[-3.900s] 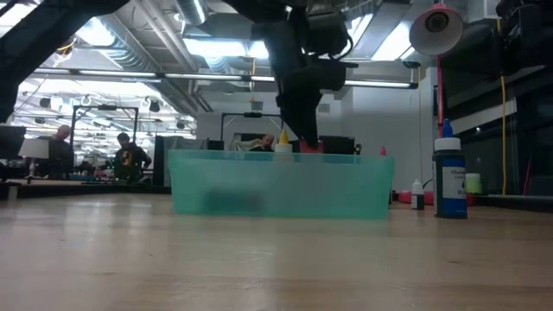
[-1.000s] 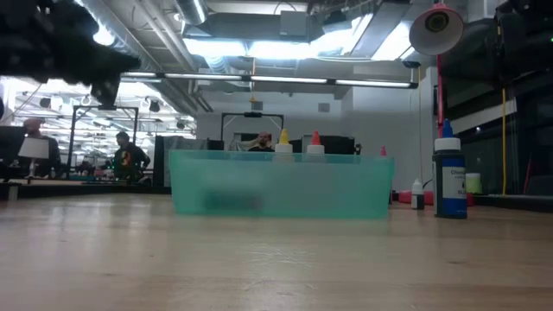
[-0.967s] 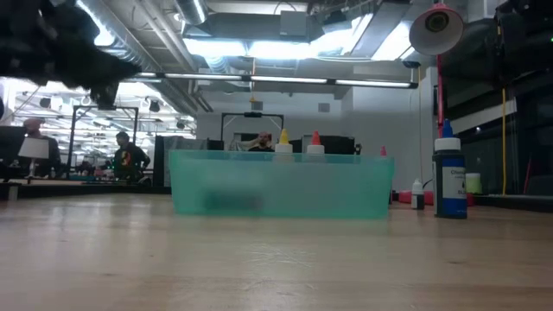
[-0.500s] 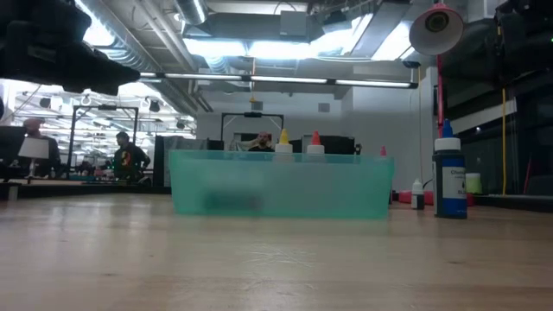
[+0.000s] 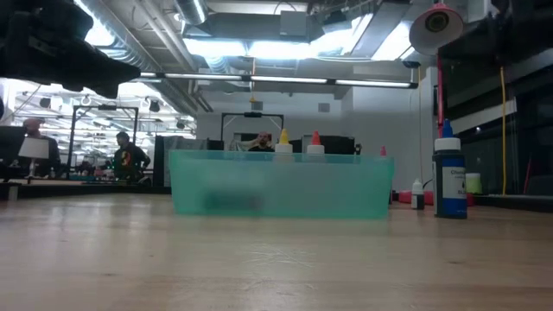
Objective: Pick & Place food coloring
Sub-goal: Put the big pink food coloring bottle into the green bin
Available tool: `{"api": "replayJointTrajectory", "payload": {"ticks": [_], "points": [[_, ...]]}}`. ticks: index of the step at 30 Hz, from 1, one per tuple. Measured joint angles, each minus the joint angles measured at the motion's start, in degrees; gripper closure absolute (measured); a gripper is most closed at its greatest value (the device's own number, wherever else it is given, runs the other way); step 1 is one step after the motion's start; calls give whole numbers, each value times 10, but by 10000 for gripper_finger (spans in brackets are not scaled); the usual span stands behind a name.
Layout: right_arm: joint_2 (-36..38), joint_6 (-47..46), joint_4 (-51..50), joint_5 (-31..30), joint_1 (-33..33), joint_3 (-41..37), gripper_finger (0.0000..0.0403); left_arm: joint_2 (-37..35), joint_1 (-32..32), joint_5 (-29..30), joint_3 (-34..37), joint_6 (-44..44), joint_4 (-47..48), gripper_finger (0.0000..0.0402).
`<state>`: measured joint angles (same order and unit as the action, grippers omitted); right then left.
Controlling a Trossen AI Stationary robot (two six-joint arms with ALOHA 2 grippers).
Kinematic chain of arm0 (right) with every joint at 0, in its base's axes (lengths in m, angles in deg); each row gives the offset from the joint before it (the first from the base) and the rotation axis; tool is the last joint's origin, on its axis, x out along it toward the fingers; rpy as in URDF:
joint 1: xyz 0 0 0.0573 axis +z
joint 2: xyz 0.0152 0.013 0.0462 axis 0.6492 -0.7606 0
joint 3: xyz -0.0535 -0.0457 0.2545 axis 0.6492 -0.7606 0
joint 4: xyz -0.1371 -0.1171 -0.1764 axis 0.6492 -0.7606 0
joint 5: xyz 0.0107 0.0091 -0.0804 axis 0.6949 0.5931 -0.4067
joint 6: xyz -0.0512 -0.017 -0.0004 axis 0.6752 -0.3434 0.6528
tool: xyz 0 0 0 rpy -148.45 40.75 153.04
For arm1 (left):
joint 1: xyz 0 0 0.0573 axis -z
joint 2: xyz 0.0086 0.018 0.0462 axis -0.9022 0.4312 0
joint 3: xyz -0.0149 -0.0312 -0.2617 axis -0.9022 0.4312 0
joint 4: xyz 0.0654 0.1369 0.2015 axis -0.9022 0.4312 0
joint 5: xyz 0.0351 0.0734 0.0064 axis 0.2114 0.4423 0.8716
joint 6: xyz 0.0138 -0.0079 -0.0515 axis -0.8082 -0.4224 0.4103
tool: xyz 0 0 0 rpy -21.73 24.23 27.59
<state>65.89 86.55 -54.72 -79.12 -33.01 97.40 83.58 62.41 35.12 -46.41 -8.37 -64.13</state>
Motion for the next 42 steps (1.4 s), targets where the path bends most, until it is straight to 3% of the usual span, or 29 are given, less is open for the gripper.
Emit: {"api": "replayJointTrajectory", "payload": {"ticks": [9, 11, 14, 19, 26, 35, 42], "points": [[-214, -30, -183, 9, -106, 190, 195, 0, 0, 0, 0, 0, 0, 396], [-259, -19, -194, 38, -146, 214, 163, 0, 0, 0, 0, 0, 0, 397], [-329, -17, -195, 127, -219, 233, 133, 0, 0, 0, 0, 0, 0, 397], [-442, -15, -175, 255, -344, 236, 124, 0, 0, -1, 0, 0, 0, 393], [-544, 28, -162, 271, -440, 288, 123, 0, 0, -1, 0, 0, 0, 398], [-694, 28, -263, 334, -475, 426, 107, 0, 0, -1, 0, 0, 0, 391], [-766, 9, -294, 338, -469, 451, 88, 0, 0, -1, 0, 0, 0, 397]]}}
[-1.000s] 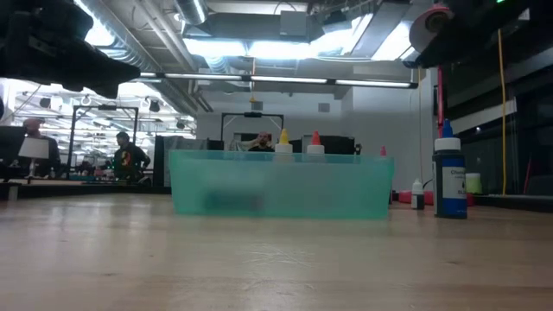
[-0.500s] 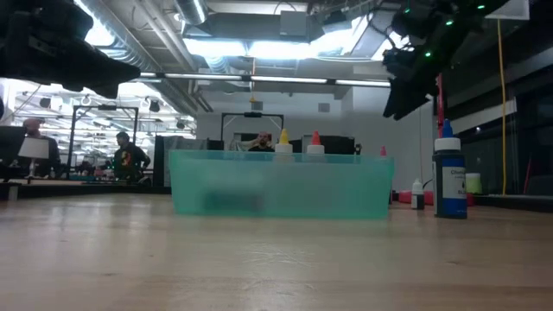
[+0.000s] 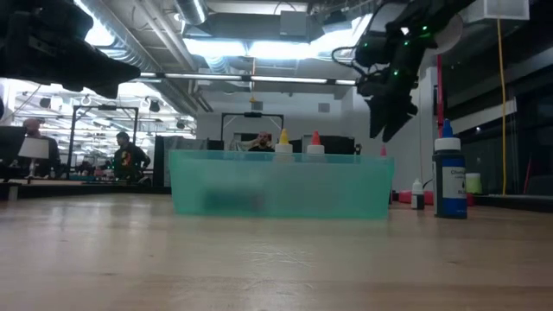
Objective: Pick & Place food coloring
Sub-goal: Put the big pink food coloring bottle into the green bin
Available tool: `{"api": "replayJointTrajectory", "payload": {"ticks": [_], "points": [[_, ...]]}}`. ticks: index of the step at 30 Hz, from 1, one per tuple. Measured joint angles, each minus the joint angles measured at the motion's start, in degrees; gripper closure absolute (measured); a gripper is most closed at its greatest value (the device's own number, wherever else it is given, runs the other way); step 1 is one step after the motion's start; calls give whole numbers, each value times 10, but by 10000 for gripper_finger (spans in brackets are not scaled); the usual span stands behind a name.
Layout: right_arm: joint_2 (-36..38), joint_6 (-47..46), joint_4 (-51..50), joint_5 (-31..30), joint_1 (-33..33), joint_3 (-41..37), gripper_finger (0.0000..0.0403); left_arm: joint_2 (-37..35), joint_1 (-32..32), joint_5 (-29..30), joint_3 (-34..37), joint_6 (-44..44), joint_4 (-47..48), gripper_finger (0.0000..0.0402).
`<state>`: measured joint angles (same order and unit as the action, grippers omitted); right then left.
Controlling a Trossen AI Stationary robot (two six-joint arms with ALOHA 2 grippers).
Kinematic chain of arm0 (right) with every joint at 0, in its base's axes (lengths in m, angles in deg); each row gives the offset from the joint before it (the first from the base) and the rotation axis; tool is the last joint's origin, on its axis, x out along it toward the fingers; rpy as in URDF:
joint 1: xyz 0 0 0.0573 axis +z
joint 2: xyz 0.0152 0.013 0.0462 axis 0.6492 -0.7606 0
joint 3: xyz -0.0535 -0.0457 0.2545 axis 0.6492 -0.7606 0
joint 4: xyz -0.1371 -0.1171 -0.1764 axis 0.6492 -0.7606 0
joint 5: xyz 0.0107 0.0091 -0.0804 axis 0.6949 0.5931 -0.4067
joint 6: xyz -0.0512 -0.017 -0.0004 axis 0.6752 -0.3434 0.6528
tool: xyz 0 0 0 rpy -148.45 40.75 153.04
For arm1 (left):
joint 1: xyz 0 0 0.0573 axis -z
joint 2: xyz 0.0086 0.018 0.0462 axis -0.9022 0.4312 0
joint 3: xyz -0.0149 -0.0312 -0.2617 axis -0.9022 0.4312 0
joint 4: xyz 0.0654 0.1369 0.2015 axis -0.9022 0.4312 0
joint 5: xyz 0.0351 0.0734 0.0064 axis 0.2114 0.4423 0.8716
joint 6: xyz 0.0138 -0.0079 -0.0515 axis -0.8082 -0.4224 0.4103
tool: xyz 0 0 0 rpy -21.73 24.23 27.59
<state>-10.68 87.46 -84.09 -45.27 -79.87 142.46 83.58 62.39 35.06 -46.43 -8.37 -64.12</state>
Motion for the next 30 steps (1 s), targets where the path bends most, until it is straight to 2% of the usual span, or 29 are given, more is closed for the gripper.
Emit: {"api": "replayJointTrajectory", "payload": {"ticks": [18, 23, 30], "points": [[-130, 4, 8, -9, 3, -5, 93, 0, 0, 0, 0, 0, 0, 396], [-130, 4, 10, -10, 2, -5, 136, 0, 0, 0, 0, 0, 0, 391], [-129, 9, -8, -10, 2, -2, 243, 0, 0, 0, 0, 0, 0, 396]]}}
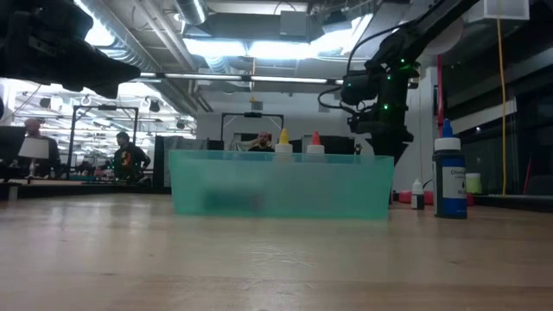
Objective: Pick & Place food coloring
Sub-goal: Put the big pink food coloring bottle into the green bin
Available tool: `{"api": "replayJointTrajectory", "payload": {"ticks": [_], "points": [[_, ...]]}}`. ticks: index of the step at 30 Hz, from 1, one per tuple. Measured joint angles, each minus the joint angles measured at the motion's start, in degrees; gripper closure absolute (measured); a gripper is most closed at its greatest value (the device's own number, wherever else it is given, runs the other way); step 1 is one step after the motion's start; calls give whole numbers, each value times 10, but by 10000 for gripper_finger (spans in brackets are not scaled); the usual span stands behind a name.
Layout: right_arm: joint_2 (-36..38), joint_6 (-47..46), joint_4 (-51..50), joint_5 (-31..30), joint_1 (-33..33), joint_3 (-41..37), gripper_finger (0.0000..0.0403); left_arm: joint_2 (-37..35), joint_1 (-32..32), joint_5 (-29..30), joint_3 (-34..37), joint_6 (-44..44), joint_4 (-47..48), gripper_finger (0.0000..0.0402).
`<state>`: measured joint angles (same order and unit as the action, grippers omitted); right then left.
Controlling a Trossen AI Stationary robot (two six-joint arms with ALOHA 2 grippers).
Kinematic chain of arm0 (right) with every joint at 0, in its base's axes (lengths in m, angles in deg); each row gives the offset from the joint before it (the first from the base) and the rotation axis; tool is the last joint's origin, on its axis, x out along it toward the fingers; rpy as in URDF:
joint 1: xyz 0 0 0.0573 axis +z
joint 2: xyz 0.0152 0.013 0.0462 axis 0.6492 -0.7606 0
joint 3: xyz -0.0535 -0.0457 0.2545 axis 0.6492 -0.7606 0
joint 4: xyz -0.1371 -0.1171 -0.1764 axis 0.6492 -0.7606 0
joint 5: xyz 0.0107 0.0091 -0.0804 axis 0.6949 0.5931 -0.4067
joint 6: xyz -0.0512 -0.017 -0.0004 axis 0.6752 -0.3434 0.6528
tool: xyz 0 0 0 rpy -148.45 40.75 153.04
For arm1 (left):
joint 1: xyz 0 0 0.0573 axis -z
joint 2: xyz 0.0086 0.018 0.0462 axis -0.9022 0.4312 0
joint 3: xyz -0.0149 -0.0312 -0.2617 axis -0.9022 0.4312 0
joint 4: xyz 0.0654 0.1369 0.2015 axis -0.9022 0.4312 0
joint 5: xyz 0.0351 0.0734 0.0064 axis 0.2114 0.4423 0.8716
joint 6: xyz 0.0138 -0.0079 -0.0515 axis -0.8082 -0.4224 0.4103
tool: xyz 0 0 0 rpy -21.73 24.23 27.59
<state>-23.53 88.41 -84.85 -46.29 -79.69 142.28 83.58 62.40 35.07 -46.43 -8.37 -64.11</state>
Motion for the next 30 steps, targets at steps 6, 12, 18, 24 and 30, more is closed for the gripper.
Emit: {"api": "replayJointTrajectory", "payload": {"ticks": [6, 12, 18, 24, 30], "points": [[23, 31, -28, 5, 0, 0, 253, 0, 0, 0, 0, 0, 0, 396], [99, 42, -62, 16, 4, 0, 253, 0, 0, 0, 0, 0, 0, 395], [204, 42, -73, 43, 36, 0, 252, 0, 0, 0, 0, 0, 0, 396], [280, 44, -73, 87, 97, 1, 250, 0, 0, 0, 0, 0, 0, 391], [302, 36, -52, 108, 185, 1, 249, 0, 0, 0, 0, 0, 0, 396]]}}
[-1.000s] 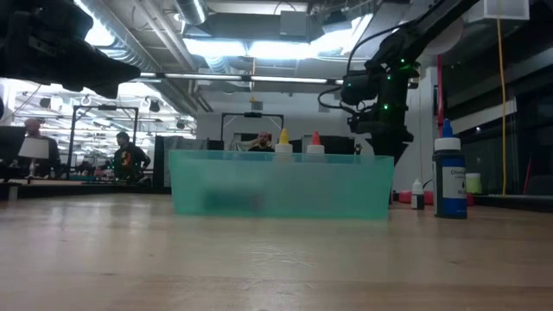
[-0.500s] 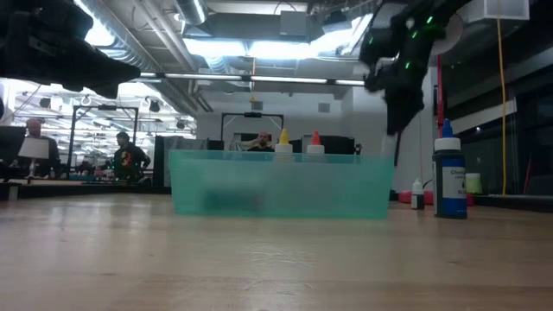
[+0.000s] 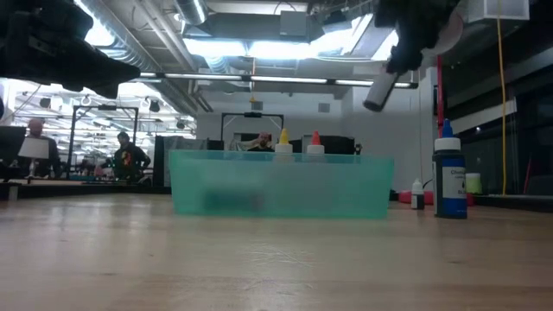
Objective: Pick & Place food coloring
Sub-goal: Put the big pink food coloring bottle into the green bin
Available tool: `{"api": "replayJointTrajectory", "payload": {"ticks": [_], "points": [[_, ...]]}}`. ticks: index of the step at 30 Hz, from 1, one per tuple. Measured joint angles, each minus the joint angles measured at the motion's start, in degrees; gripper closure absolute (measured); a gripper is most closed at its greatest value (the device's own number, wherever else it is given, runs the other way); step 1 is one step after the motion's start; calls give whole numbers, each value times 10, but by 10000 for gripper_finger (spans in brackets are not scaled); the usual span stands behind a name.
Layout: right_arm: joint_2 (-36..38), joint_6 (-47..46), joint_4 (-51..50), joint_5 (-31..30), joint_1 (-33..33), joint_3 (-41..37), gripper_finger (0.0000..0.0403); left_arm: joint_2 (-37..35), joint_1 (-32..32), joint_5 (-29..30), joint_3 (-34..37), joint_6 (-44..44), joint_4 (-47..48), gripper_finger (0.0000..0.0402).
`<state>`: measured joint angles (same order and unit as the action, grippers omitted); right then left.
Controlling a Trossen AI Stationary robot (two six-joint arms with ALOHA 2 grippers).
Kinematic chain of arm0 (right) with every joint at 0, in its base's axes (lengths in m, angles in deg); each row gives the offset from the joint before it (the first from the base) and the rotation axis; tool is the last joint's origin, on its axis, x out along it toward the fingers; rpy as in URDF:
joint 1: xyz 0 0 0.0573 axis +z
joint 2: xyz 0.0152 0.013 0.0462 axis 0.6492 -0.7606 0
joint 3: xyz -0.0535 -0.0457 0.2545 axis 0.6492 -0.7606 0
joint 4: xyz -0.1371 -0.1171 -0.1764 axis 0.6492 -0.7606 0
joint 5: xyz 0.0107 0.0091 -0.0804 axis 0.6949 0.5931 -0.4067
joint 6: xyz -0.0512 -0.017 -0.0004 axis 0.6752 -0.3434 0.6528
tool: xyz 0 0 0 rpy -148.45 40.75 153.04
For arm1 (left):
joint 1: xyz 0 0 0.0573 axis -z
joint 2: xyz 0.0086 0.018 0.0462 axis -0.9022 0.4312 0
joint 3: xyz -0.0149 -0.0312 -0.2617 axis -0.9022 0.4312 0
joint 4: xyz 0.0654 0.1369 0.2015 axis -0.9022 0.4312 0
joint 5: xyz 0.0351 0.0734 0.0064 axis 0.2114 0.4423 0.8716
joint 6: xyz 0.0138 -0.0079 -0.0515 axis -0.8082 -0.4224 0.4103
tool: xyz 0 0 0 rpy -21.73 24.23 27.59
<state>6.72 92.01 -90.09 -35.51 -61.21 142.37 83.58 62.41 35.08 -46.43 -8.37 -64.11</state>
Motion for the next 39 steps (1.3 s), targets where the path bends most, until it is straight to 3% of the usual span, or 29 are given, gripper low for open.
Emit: {"api": "replayJointTrajectory", "payload": {"ticks": [5, 12, 28, 39], "points": [[-8, -27, 63, -1, 74, 0, 250, 0, 0, 0, 0, 0, 0, 397], [-62, -34, 110, -16, 129, 0, 248, 0, 0, 0, 0, 0, 0, 394], [-246, -103, 133, -50, 143, 0, 245, 0, 0, 0, 0, 0, 0, 392], [-298, -106, 147, -91, 140, 0, 245, 0, 0, 0, 0, 0, 0, 395]]}}
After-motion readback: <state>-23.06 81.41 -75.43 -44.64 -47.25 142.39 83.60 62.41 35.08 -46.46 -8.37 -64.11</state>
